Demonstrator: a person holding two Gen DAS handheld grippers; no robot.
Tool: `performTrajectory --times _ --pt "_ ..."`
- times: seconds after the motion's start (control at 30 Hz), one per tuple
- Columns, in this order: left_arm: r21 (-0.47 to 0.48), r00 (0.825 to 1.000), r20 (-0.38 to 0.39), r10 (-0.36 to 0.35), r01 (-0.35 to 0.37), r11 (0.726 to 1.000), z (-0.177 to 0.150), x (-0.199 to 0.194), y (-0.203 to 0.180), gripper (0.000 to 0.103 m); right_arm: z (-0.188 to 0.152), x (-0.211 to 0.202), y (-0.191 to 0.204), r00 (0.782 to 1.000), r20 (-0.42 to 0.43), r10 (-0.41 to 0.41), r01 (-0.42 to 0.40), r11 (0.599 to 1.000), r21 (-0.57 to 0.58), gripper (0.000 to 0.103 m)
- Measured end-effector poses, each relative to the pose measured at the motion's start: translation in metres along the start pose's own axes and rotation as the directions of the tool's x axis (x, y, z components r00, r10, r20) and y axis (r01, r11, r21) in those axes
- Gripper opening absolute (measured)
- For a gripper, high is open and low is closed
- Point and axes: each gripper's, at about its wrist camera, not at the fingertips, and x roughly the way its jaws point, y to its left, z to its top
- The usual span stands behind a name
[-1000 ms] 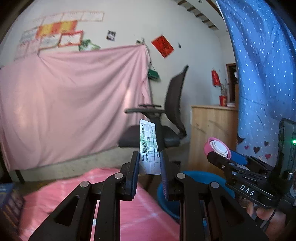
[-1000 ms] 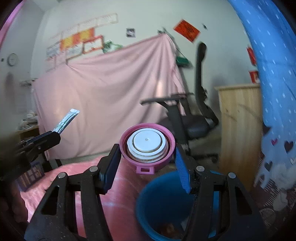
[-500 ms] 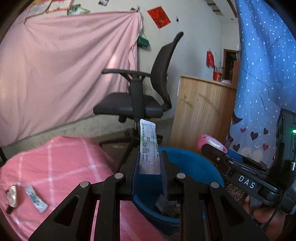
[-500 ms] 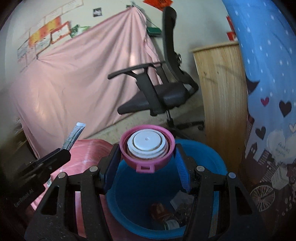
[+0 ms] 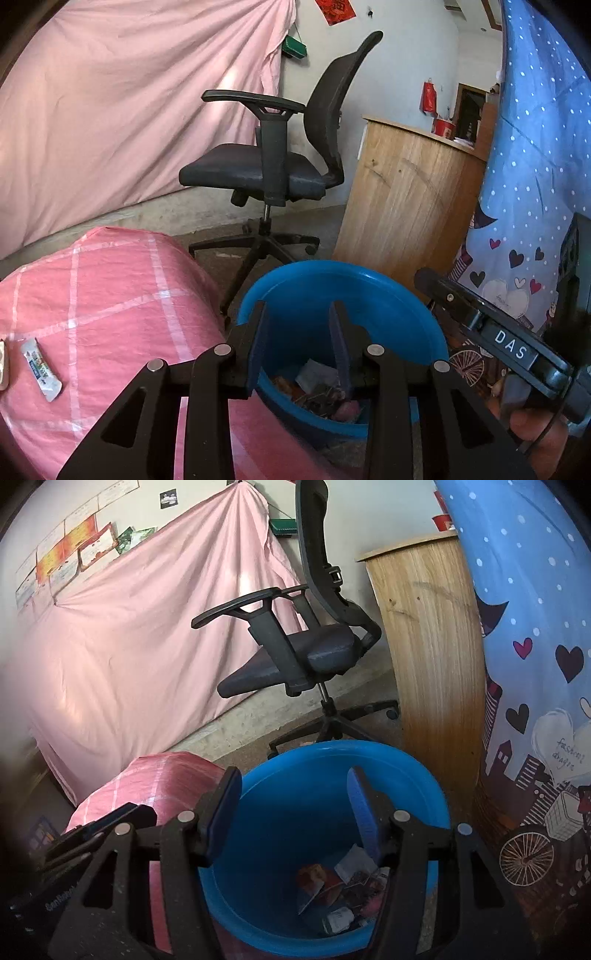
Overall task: Collect trash
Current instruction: 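Move both tools back over the bed toward the binder clip and tube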
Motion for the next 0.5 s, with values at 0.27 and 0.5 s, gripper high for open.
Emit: performTrajectory --times 0.27,0.5 --pt "-0.021 0.999 0.028 0.029 -0.028 0.999 0.002 -0.01 0.008 0.029 0.001 -0.005 0.011 1.0 0.025 0.014 -0.014 1.0 -0.025 0.083" --pt "-0.035 0.996 0.065 0.065 -0.063 0.997 0.006 -0.032 0.021 0.029 0.005 -0.013 0.028 0.996 0.075 0.054 -0.049 0.997 -0.058 0.084"
